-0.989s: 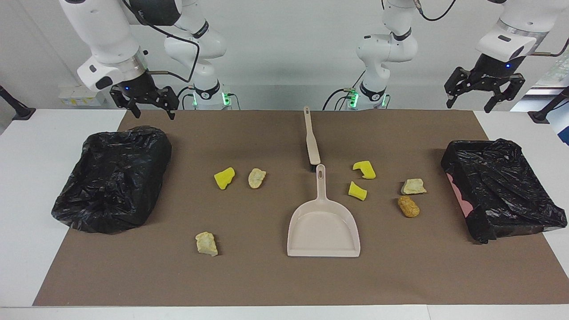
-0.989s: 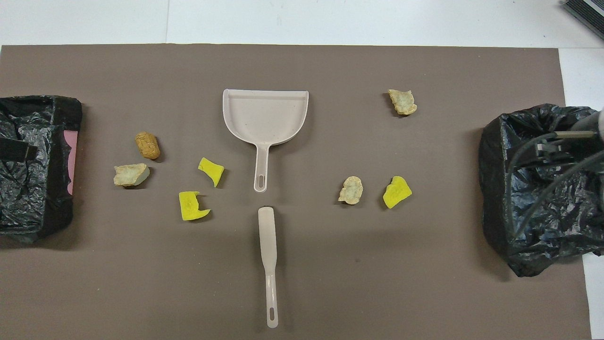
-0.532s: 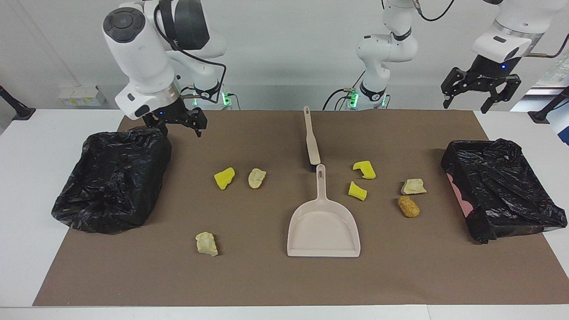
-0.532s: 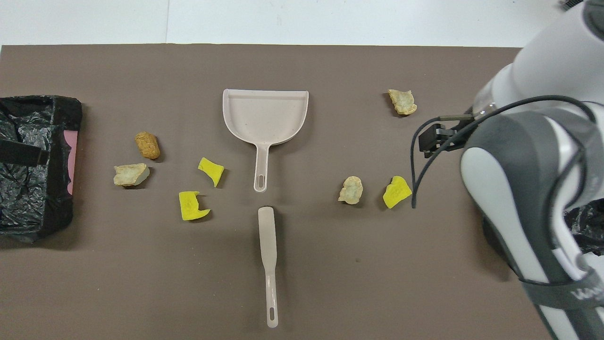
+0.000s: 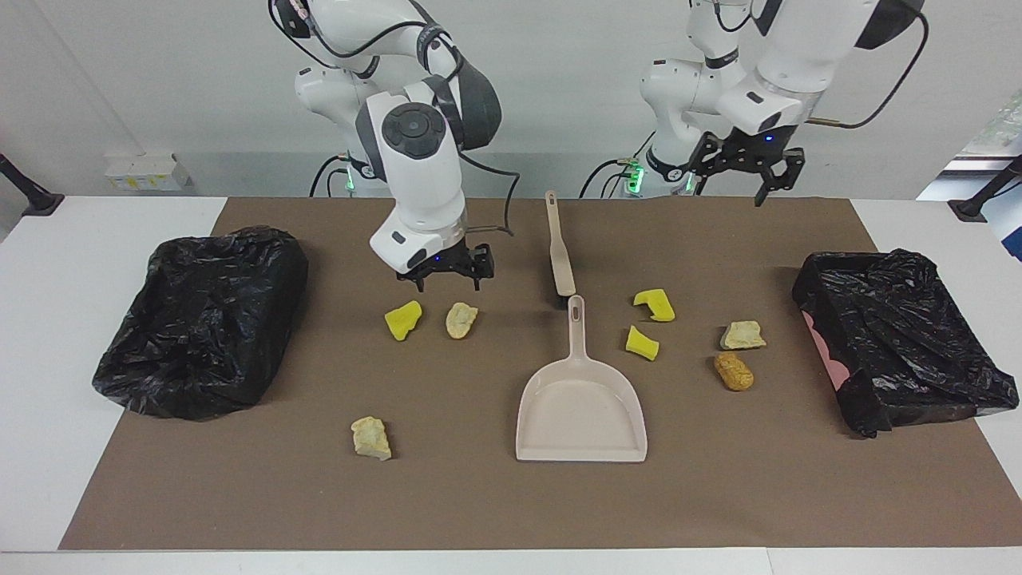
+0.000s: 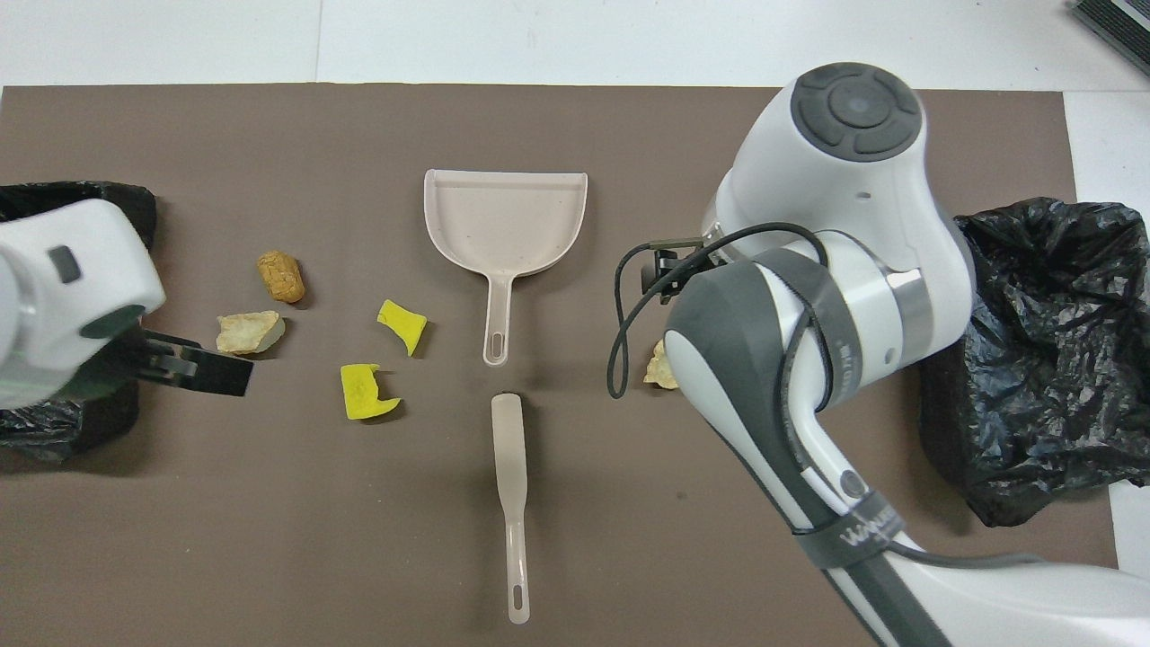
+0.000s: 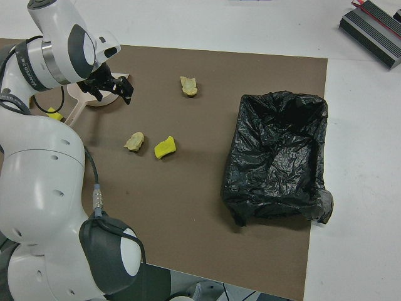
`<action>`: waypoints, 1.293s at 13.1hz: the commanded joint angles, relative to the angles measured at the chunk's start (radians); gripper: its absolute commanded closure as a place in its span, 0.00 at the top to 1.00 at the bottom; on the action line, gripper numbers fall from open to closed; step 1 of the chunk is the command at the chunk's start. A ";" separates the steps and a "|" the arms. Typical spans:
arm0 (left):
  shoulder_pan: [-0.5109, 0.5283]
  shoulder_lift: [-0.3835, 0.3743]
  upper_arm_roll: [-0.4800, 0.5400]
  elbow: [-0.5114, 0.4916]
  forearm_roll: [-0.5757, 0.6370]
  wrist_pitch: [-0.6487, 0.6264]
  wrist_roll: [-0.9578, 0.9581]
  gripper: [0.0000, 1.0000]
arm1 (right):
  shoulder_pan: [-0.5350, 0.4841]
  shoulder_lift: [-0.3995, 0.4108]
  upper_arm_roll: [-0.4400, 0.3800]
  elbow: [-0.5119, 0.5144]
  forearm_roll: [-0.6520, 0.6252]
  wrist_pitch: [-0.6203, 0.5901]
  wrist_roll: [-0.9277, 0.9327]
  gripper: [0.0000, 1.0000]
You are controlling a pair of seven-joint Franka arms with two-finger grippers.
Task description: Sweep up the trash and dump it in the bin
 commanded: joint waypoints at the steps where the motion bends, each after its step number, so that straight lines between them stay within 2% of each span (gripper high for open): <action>1: -0.123 -0.096 0.013 -0.214 0.003 0.127 -0.124 1.00 | 0.030 0.077 0.012 0.052 0.057 0.037 0.060 1.00; 4: -0.233 -0.110 0.013 -0.325 0.002 0.236 -0.253 1.00 | 0.105 0.171 0.014 0.117 0.058 0.093 0.206 1.00; 8: -0.334 -0.108 0.011 -0.435 0.002 0.325 -0.328 1.00 | 0.165 0.331 0.015 0.303 0.060 0.134 0.350 1.00; 12: -0.398 -0.095 0.011 -0.452 0.002 0.344 -0.391 1.00 | 0.211 0.396 0.015 0.306 0.058 0.209 0.376 1.00; 14: -0.446 -0.079 0.011 -0.512 0.002 0.402 -0.425 1.00 | 0.225 0.416 0.015 0.306 0.051 0.216 0.376 1.00; 15: -0.464 -0.074 0.011 -0.547 0.002 0.458 -0.448 1.00 | 0.229 0.422 0.014 0.306 0.046 0.216 0.376 0.96; 17: -0.489 -0.058 0.011 -0.568 0.002 0.508 -0.489 1.00 | 0.234 0.425 0.011 0.306 0.045 0.216 0.376 0.66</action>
